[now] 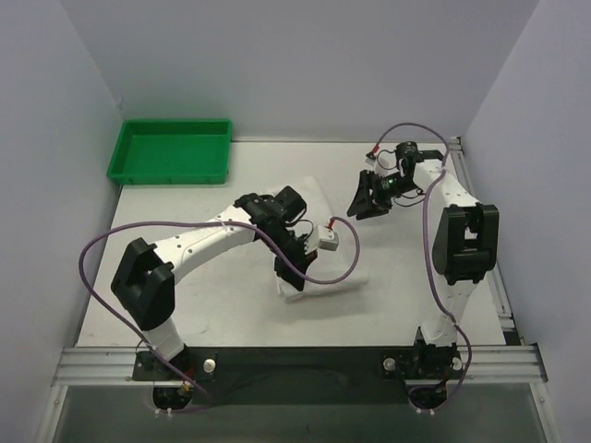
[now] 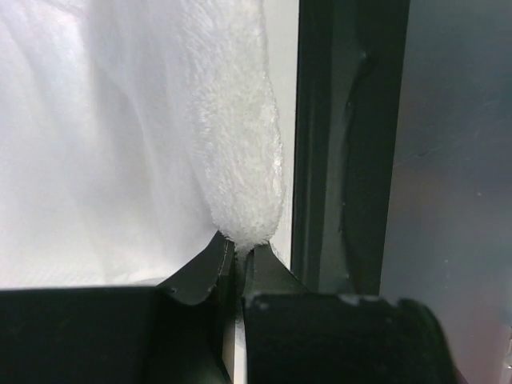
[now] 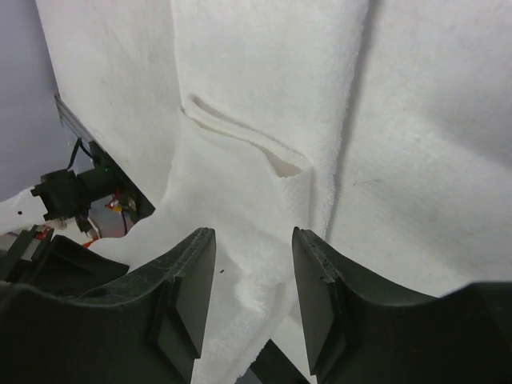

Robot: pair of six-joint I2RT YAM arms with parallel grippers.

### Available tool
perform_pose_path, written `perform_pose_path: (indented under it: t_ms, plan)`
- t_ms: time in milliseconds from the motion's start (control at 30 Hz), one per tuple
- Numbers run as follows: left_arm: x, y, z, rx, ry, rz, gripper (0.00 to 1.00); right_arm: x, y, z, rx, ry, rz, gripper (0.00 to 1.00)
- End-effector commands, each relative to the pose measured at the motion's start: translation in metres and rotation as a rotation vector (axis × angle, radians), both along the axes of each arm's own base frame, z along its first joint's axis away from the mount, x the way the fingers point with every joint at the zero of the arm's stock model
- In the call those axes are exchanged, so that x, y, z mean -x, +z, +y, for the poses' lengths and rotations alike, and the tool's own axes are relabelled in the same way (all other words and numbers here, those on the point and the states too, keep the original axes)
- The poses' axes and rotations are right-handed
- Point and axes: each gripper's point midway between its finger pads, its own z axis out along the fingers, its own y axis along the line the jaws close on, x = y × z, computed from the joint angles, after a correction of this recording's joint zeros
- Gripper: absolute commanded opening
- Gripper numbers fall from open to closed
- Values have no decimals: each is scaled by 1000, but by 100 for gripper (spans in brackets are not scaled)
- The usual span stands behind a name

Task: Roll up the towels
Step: Fold the towel

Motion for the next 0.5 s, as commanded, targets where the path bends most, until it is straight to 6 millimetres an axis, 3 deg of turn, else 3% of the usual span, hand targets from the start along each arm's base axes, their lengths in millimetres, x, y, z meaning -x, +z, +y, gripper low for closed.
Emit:
perform_pose_path:
  t_ms: [0, 200, 233, 300, 333, 467]
  plan:
    - [-13, 24, -1, 93, -28, 123, 0, -7, 38, -5, -58, 11, -38, 45]
    - [-98, 15, 12, 121, 105, 118, 0, -19, 58, -12, -59, 6, -93, 51]
    - [-107, 1, 13, 100, 115, 143, 0, -19, 59, -12, -62, 7, -97, 51]
    - [-122, -3, 13, 106, 120, 141, 1, -17, 61, -9, -75, 11, -93, 51]
    - [-130, -18, 16, 86, 138, 171, 1, -15, 62, -7, -93, 14, -87, 51]
    - [-153, -41, 18, 56, 152, 165, 5, -4, 56, 5, -128, 43, -46, 50]
